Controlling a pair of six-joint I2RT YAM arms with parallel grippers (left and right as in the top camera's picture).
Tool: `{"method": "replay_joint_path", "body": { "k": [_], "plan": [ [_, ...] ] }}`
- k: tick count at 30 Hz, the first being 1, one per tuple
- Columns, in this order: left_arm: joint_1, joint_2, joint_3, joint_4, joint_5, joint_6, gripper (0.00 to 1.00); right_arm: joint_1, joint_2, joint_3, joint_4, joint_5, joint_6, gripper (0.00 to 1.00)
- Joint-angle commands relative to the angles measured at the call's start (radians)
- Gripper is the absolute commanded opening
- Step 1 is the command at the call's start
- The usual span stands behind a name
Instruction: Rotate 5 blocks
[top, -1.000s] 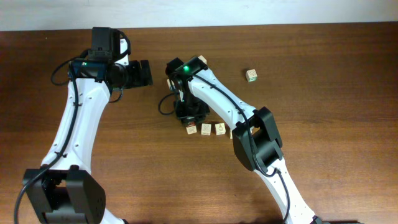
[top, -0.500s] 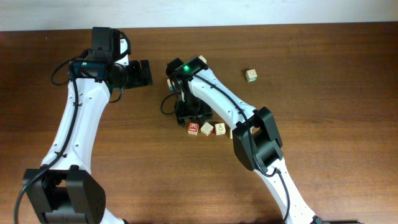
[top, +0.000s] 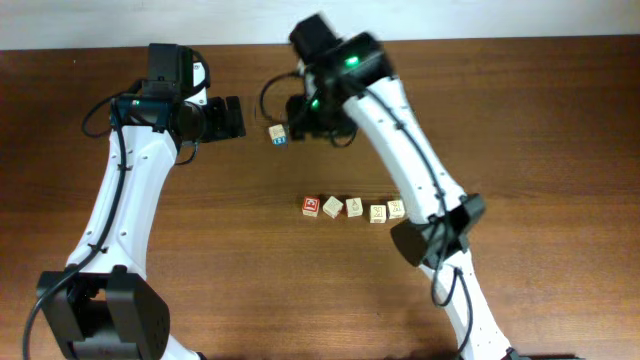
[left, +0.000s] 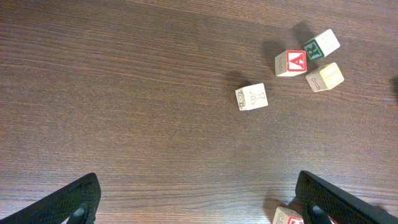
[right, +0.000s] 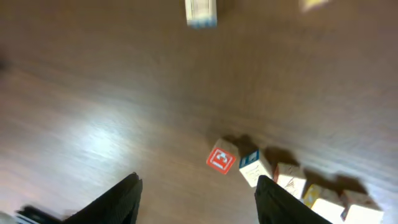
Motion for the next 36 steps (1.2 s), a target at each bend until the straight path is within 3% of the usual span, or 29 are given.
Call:
{"method": "replay_joint_path", "body": {
  "k": [1,8,12,16,19,22,27,36],
  "plan": [
    [0.002,0.005,0.014,0.001,-0.01,-0.013,0.99,-0.032,-0.144,0.036,-0.006,-0.023,-0.03,0.59],
    [0.002,0.005,0.014,0.002,-0.01,-0.013,0.99,-0.073,-0.442,0.013,-0.006,0.026,-0.09,0.57],
    [0.002,0.005,0.014,0.001,-0.009,-0.013,0.99,-0.094,-0.576,-0.093,-0.006,0.074,-0.09,0.57],
    [0.002,0.005,0.014,-0.016,0.025,-0.013,0.99,-0.144,-0.694,-0.35,-0.006,0.121,-0.076,0.53],
    [0.002,0.005,0.014,-0.006,0.024,-0.013,0.99,-0.193,-0.709,-0.557,-0.006,0.12,-0.053,0.43],
    [0.002,0.005,0.014,-0.011,0.024,-0.013,0.99,-0.23,-0.706,-0.801,0.041,0.12,-0.051,0.42],
    [0.002,0.005,0.012,-0.029,0.024,-0.013,0.99,-0.273,-0.706,-1.225,0.276,0.12,-0.039,0.42],
    [0.001,0.006,0.011,-0.029,0.024,-0.013,0.99,-0.378,-0.706,-1.649,0.629,0.12,-0.111,0.38]
  ]
}}
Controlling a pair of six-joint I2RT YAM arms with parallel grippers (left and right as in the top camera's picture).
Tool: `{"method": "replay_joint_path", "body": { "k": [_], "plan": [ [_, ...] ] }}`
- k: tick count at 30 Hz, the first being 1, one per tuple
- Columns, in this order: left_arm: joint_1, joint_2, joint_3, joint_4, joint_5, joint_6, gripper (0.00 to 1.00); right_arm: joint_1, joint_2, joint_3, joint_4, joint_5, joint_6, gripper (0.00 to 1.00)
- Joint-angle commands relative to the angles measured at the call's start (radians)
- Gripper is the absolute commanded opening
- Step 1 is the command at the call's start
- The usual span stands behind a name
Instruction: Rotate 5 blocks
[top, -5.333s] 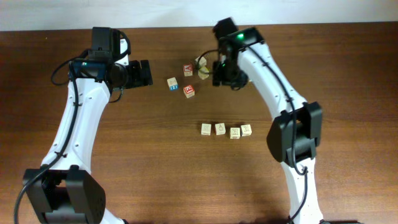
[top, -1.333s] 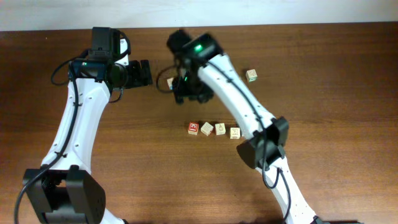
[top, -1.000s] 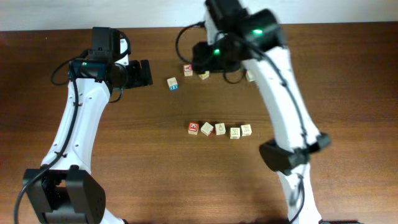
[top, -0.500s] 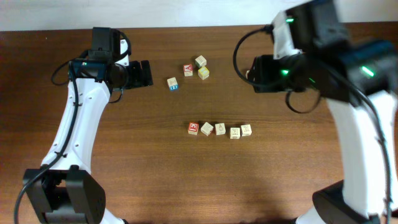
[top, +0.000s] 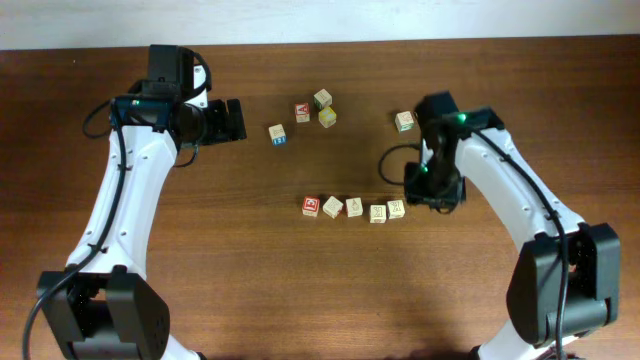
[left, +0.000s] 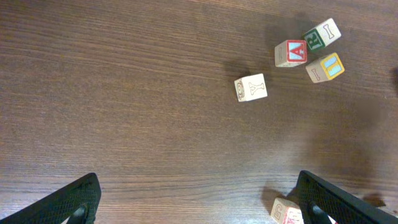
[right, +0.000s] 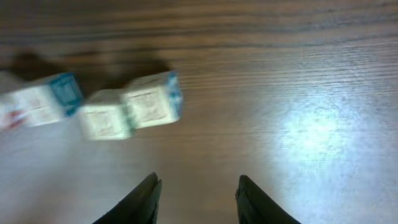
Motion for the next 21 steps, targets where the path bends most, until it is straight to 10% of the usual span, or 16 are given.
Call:
{"method": "replay_joint_path", "body": {
  "k": [1,7,21],
  "plan": [
    [0.002,0.006,0.011,0.0,0.011,-0.013,0.99,-0.034,-0.014,-0.11,0.121,0.008,-0.072,0.37],
    [0.002,0.006,0.011,0.004,0.011,-0.013,0.99,-0.034,-0.014,-0.242,0.354,0.027,-0.124,0.2],
    [-0.017,0.084,0.01,-0.006,0.012,-0.013,0.99,-0.032,-0.013,-0.253,0.427,-0.023,-0.154,0.19]
  ]
}}
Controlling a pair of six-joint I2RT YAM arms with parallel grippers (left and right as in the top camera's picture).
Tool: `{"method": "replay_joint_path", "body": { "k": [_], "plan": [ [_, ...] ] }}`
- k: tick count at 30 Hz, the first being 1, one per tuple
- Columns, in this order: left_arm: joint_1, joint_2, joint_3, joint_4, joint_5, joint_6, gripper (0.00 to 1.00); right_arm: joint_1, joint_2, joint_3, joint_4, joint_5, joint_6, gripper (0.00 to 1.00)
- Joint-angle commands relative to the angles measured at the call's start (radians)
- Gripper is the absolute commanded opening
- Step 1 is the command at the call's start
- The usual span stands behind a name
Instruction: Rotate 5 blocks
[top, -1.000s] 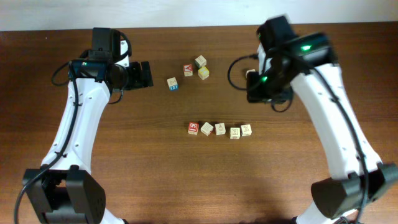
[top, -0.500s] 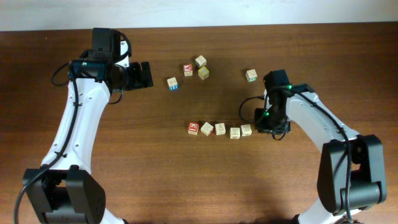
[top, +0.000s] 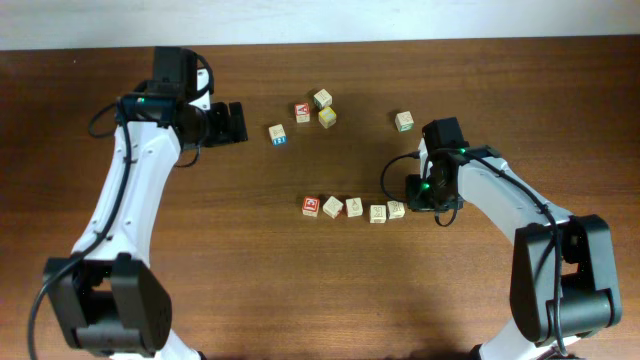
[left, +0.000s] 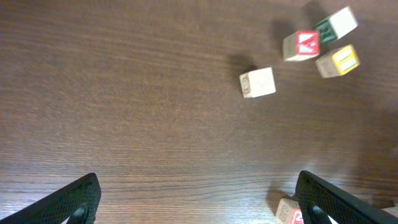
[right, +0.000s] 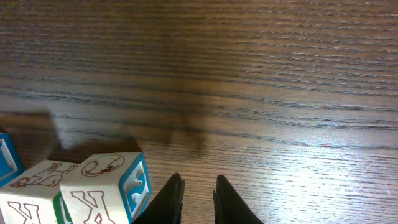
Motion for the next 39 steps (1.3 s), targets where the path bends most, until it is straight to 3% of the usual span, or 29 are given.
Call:
{"method": "replay_joint_path", "body": {
  "k": [1,28,35,39],
  "plan": [
    [-0.02,0.048,0.01,-0.004,0.011,-0.013,0.99,0.001,-0.013,-0.008,0.0,-0.038,-0.01,0.19],
    [-0.051,0.059,0.01,-0.002,0.011,-0.013,0.99,0.116,-0.013,-0.006,0.01,-0.103,0.047,0.19],
    [-0.051,0.059,0.01,-0.002,0.011,-0.013,0.99,0.113,-0.013,0.156,-0.056,-0.106,0.047,0.19],
    [-0.051,0.059,0.01,-0.002,0.01,-0.013,0.99,0.134,-0.013,0.224,-0.015,-0.108,0.116,0.18]
  ]
}}
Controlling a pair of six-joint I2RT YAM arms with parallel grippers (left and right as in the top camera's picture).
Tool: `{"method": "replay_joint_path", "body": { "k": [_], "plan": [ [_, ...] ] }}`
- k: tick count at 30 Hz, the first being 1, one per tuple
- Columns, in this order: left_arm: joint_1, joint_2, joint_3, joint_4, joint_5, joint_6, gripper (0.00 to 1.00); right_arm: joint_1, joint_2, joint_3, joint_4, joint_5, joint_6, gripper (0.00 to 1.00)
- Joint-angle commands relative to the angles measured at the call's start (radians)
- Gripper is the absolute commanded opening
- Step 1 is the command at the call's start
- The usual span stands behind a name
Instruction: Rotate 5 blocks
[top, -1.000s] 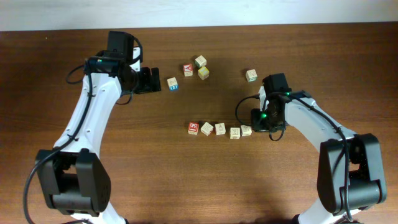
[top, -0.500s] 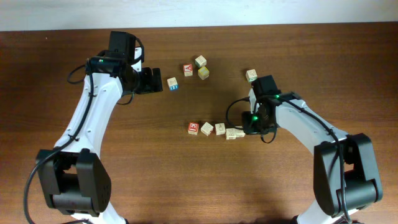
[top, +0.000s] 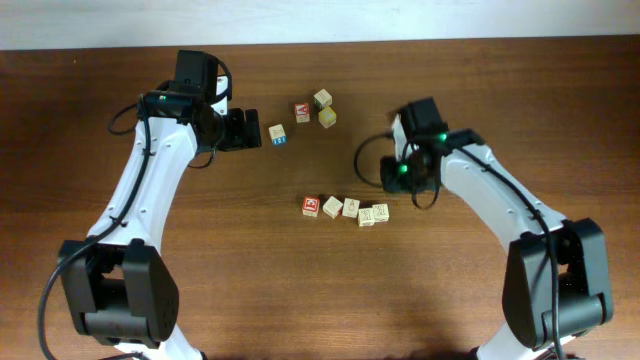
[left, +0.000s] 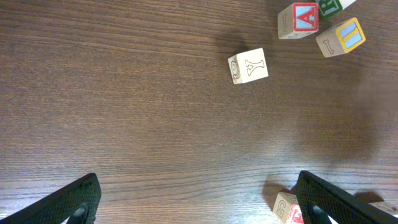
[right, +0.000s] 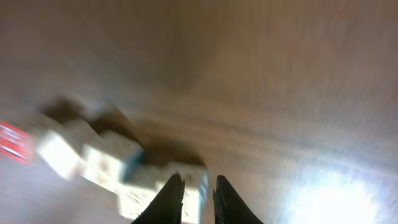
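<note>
Five blocks lie in a row (top: 345, 209) at the table's middle; its two right-hand blocks (top: 373, 214) sit slightly lower and close up against the others. My right gripper (top: 386, 176) hovers just above the row's right end, shut, its fingers (right: 171, 194) over the end block (right: 193, 186) in a blurred right wrist view. My left gripper (top: 254, 131) stands wide open with nothing between its fingers, just left of a lone block with a blue side (top: 278, 133). That block (left: 248, 66) shows a Y in the left wrist view.
Three loose blocks sit at the upper middle: red (top: 302, 111), green-sided (top: 321, 98), yellow-sided (top: 328, 117). The left wrist view shows them at its top right, the red A block (left: 298, 20) among them, and the row's red block (left: 287, 209) at its bottom edge.
The row's two right-hand blocks have shifted left against the others. My right gripper has moved up and left of the row's end. My left gripper has moved right, closer to the lone block.
My right arm first reached over the loose blocks at the upper middle, gripper open. Then it was at the row's right end, fingers narrower. Then it was shut beside the end block. Now the row is tighter and the left gripper is nearer the lone block.
</note>
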Motion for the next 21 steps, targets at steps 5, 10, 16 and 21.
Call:
{"method": "replay_joint_path", "body": {
  "k": [5,10,16,21],
  "plan": [
    [-0.001,0.009,0.01,0.0,0.01,-0.013,0.99,0.066,0.025,0.045,0.117,-0.004,0.237,0.14],
    [-0.001,0.009,0.01,-0.001,0.011,-0.013,0.99,0.117,0.087,0.045,0.169,0.008,0.286,0.12],
    [-0.001,0.009,0.01,0.0,0.011,-0.013,0.99,0.177,0.146,0.045,0.194,0.04,0.291,0.04],
    [-0.001,0.009,0.01,-0.001,0.011,-0.013,0.99,0.185,0.18,0.045,0.19,0.051,0.309,0.04]
  ]
}}
